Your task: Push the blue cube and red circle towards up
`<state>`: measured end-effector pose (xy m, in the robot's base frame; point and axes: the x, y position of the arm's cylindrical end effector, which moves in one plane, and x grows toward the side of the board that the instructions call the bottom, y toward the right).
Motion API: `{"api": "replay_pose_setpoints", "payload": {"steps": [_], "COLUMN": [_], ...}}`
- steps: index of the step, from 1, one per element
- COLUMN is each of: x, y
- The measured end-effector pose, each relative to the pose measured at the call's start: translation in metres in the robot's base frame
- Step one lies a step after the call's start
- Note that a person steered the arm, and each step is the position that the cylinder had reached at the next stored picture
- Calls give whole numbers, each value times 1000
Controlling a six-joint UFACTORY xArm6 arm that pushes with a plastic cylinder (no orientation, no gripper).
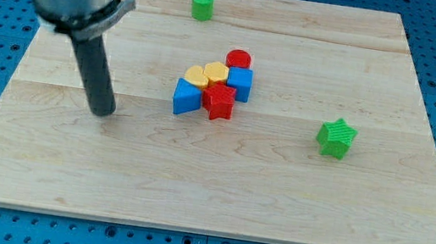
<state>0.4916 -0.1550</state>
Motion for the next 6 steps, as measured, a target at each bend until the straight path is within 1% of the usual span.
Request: {"api": "replay_pose_setpoints", "payload": {"steps": [1, 2, 3, 4, 6], "x": [30, 29, 14, -19, -75], "y": [45, 110, 183, 194, 194]}}
